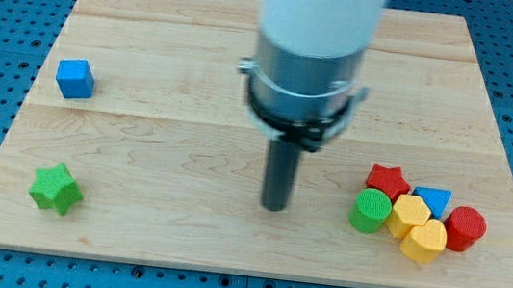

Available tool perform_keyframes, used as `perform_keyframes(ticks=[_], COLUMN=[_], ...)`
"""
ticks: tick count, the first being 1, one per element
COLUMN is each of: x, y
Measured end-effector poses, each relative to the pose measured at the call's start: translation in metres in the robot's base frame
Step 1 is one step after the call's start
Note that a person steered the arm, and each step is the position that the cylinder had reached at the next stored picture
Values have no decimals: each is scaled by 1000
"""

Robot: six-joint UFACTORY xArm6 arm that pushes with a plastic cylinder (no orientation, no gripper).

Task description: Slide the blue cube closer to the green star

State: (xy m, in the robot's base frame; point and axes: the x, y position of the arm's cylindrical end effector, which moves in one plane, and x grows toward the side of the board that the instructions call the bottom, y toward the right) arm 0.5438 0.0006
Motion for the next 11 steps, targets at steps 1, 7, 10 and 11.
perform_keyframes(ticks=[1, 7, 10, 11], x=[0, -127, -69, -69], y=[-77, -229, -225, -226])
